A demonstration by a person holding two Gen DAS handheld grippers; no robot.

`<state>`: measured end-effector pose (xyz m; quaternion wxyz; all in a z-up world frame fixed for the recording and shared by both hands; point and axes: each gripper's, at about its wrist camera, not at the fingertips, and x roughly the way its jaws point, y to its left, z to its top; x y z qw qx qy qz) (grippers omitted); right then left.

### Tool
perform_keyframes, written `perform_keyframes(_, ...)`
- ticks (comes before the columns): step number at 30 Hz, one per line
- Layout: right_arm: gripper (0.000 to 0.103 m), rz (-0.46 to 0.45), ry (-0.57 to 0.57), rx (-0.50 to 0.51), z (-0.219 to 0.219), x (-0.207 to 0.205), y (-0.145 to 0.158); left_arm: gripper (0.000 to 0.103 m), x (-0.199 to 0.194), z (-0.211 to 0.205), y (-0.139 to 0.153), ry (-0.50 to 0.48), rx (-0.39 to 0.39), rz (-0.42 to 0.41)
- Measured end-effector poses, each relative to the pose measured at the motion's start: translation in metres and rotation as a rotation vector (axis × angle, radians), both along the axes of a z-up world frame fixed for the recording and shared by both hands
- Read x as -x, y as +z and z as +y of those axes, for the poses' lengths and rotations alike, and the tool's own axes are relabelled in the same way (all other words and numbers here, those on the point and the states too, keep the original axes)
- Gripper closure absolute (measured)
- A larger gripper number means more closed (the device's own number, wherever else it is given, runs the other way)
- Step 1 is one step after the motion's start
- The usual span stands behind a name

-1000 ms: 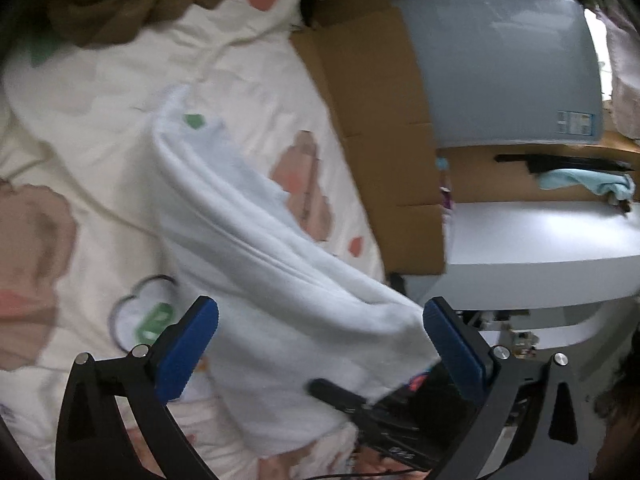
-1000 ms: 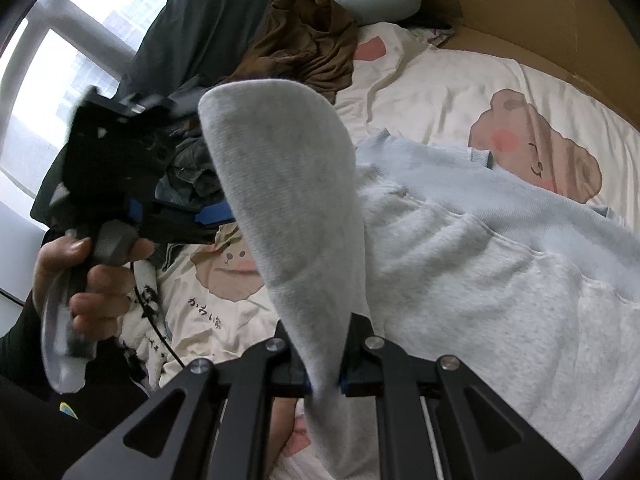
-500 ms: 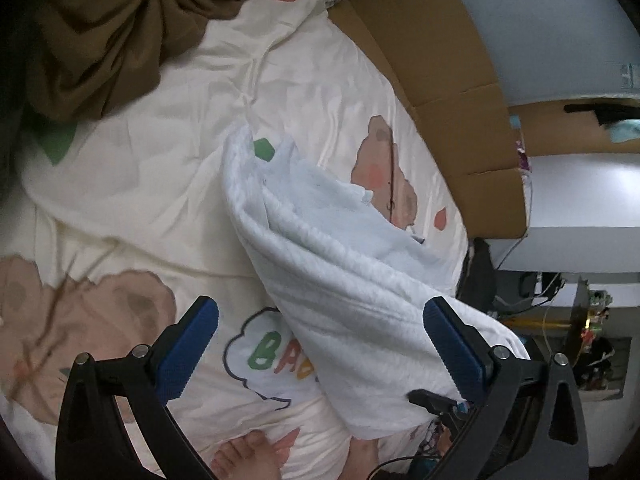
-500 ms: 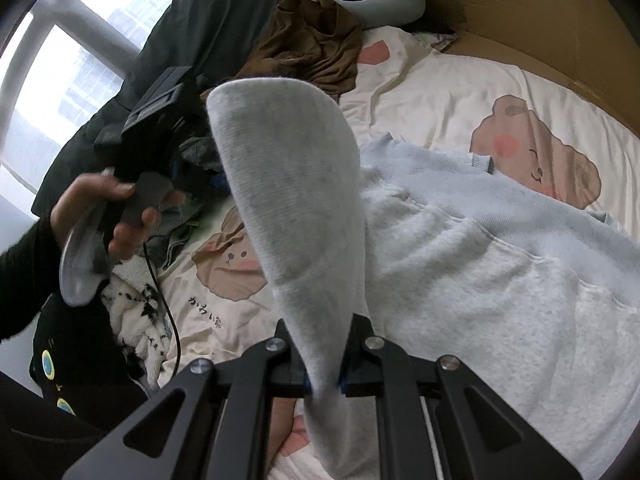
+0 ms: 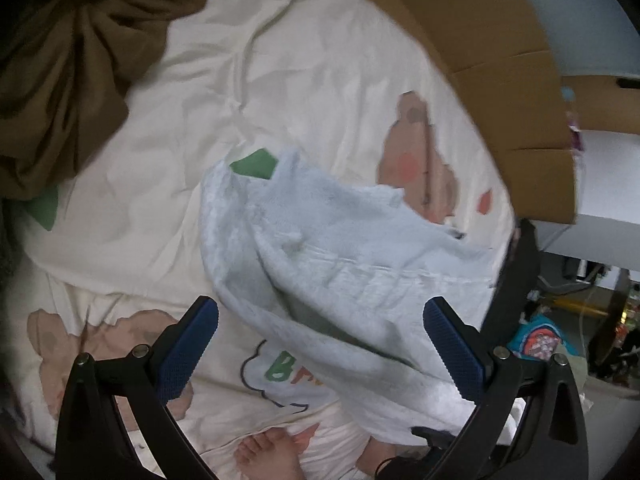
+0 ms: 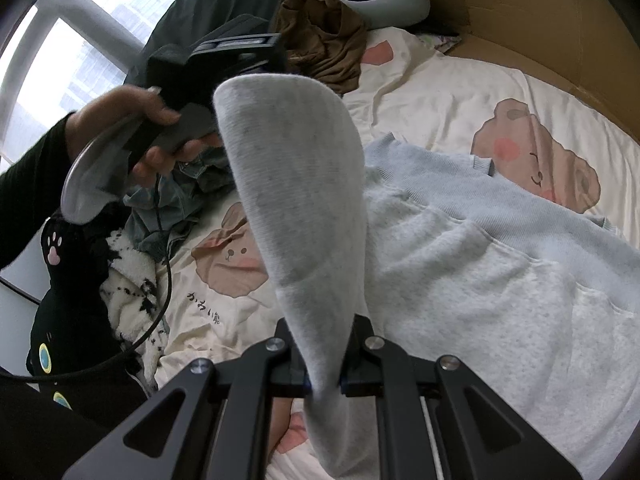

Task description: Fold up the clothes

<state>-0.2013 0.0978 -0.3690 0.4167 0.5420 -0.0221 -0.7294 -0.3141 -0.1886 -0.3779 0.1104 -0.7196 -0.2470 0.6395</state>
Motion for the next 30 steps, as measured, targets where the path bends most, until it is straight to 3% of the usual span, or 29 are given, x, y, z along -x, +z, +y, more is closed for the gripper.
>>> perform_keyframes(4,0.095,-0.001,0.003,-0.001,-0.002,0.000,0.000,0.001,0.010,-0.004,-0.018,0.014,0.052,-0.048)
perform_keyframes(15,0.095,0.001,0.011,-0.001,-0.003,-0.004,-0.001,0.001,0.003,-0.020,-0.077,0.138,-0.097,-0.245)
perform_keyframes(18,0.095,0.000,0.010,0.000,-0.002,-0.003,-0.001,0.001,-0.003,-0.023,-0.080,0.144,-0.140,-0.257)
perform_keyframes(24,0.095,0.001,0.015,0.001,-0.003,-0.005,-0.002,0.003,-0.001,-0.025,-0.075,0.134,-0.133,-0.229)
perform_keyframes(25,0.095,0.002,0.015,0.000,-0.003,-0.005,-0.002,0.007,0.000,-0.025,-0.076,0.130,-0.124,-0.226)
perform_keyframes(26,0.095,0.002,0.015,0.000,-0.003,-0.005,-0.002,0.023,0.001,-0.024,-0.077,0.125,-0.113,-0.222)
perform_keyframes(27,0.095,0.001,0.014,0.000,-0.003,-0.005,-0.002,0.046,0.002,-0.023,-0.078,0.119,-0.098,-0.213)
perform_keyframes(30,0.095,-0.001,0.012,-0.001,-0.003,-0.005,-0.003,0.065,0.004,-0.019,-0.076,0.100,-0.079,-0.185)
